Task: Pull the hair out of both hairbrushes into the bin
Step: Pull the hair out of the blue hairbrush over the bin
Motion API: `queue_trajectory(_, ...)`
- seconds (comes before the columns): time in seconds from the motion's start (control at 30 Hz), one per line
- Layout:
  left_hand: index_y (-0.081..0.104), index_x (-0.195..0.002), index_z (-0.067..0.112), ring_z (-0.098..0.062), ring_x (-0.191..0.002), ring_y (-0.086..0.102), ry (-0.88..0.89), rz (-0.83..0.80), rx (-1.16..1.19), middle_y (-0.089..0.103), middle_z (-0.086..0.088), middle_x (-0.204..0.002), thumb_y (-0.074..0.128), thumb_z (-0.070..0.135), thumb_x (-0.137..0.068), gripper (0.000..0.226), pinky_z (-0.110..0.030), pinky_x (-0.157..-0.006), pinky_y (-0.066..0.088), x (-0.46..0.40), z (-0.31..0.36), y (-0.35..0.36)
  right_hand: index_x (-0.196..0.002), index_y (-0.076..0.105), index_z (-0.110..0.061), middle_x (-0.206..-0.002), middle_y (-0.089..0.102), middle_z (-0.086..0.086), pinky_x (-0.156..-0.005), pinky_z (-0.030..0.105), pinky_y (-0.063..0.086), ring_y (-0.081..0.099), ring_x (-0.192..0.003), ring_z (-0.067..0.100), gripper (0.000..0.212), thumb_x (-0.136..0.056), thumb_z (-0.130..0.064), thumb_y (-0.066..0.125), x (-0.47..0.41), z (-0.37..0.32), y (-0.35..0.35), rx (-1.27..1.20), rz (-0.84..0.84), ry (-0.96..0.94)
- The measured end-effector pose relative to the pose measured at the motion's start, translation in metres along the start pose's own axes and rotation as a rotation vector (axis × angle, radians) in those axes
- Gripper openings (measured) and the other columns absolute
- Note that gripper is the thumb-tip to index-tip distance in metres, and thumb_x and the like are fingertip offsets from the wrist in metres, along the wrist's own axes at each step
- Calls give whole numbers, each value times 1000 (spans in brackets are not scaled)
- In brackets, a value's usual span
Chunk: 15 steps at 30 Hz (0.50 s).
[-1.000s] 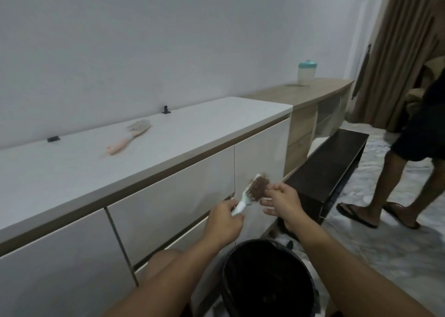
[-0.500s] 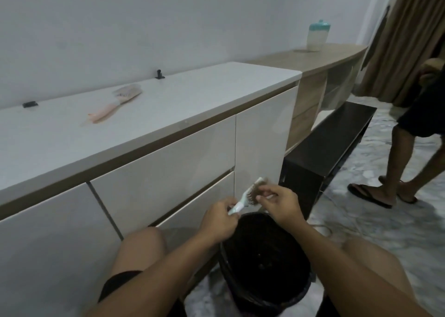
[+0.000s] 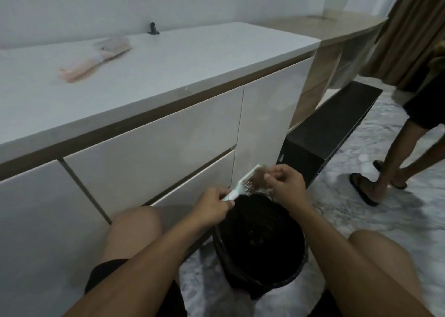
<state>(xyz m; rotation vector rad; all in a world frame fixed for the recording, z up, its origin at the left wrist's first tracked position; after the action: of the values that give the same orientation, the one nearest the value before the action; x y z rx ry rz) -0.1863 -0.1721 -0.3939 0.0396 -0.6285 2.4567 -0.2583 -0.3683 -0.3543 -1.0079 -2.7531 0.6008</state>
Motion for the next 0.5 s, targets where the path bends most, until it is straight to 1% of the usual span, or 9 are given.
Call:
queue_trajectory(0.03,72,-88,17,-14,-63,56,-3,-3,-19,62,0,-68,64,19,-77,13,-29,-65,43,0,0,1,-100,69,-17,-88,67,1,-74,33,58,68,-85,22,15,-85,-18,72,1,0,3,-30,-55,8)
queue_trajectory(0.1,71,-88,17,-15,-67,55,-2,-3,-55,61,0,-72,64,16,-78,13,-28,-66,41,2,0,2,-113,67,-23,-105,66,1,-80,38,60,68,-95,20,36,-80,-34,75,2,1,10,-37,-189,-6)
queue_trajectory(0.13,69,-85,19,-16,-69,55,0,0,-65,60,-2,-73,64,12,-79,10,-27,-67,40,2,1,2,-117,66,-26,-111,65,0,-83,39,59,67,-98,19,45,-76,-41,77,3,1,12,26,-227,-42)
queue_trajectory(0.17,67,-82,22,-17,-70,55,1,4,-68,60,-2,-74,64,9,-80,13,-27,-66,40,2,2,2,-118,67,-27,-114,66,0,-86,35,57,66,-99,16,48,-74,-41,79,3,1,15,108,-242,-84)
queue_trajectory(0.23,63,-79,25,-18,-71,57,-8,12,-72,61,-3,-75,64,10,-80,16,-28,-67,43,1,5,2,-112,72,-21,-112,68,2,-86,26,54,66,-93,11,39,-76,-28,83,3,0,18,203,-204,-137)
queue_trajectory(0.3,62,-75,25,-21,-69,58,-32,16,-45,62,-3,-73,64,16,-75,9,-33,-69,50,0,6,4,-103,76,-14,-106,71,7,-84,25,55,65,-84,9,24,-79,-14,80,0,-3,19,173,-120,-155)
queue_trajectory(0.37,63,-75,25,-23,-66,60,-57,25,-3,62,-5,-72,63,19,-73,6,-43,-72,55,-1,8,5,-95,78,-10,-100,74,9,-82,23,57,66,-81,10,14,-82,-5,76,-2,-6,18,126,-55,-153)
queue_trajectory(0.43,64,-81,22,-25,-67,60,-70,29,14,62,-6,-74,64,13,-80,9,-45,-74,55,-3,7,7,-90,78,-10,-94,75,8,-72,13,54,68,-79,11,14,-84,0,72,-6,-4,15,98,-12,-133)
queue_trajectory(0.5,65,-88,19,-25,-69,60,-80,31,13,63,-8,-77,63,10,-83,11,-41,-72,54,-6,6,8,-91,77,-10,-91,74,6,-60,5,50,69,-75,8,21,-84,7,66,-10,2,11,88,12,-80)
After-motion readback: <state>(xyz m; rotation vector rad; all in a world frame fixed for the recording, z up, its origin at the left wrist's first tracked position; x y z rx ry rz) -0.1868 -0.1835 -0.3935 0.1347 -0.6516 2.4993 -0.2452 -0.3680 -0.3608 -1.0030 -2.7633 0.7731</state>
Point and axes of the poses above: each hand's wrist, its own x-axis away from the middle knuckle, its own y-axis out of the palm, z = x × y, the point moved 5 cm from there along -x, towards the middle knuckle
